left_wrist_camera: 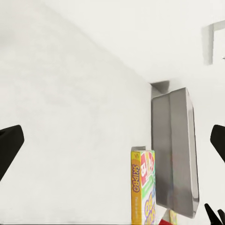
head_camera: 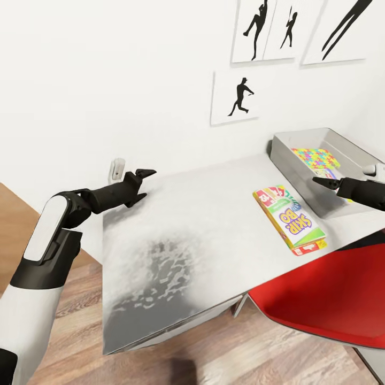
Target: Put all the toys in the child's room - the three board games (two on the bed and one on the table), the two jigsaw puzzles on the table, and the tennis ball on the table - inside the toy box on the table in the child's room.
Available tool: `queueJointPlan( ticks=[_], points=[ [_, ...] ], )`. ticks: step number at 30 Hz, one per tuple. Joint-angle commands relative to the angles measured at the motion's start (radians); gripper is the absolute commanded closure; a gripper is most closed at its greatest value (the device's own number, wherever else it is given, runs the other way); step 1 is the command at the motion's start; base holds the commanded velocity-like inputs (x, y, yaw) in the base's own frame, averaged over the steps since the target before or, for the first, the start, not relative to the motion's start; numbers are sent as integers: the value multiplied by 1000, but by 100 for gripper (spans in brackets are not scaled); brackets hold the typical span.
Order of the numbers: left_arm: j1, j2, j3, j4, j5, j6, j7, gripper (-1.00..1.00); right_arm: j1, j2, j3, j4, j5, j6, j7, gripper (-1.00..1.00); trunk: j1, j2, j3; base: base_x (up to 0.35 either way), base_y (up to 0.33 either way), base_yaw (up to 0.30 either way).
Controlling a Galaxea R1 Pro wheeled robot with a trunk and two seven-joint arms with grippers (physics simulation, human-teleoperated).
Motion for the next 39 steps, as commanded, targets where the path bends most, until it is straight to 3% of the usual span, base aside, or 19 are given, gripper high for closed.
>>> queueJointPlan(
  ticks=[1,4,39],
  points=[
    [-1,1,-1,-1,9,-2,9,-100,-1,0,-1,0,9,4,10,-100,0,0,-1,0,9,0],
    [14,-2,-1,-5,9,-1,6,-100,0,-1,-1,0,9,4,10,-100,0,0,-1,0,6,0],
    [39,-4,-1,-12,1,13,7,-100,17,4,4,49,10,4,10,-100,-134,245,109,0,1,0]
  ],
)
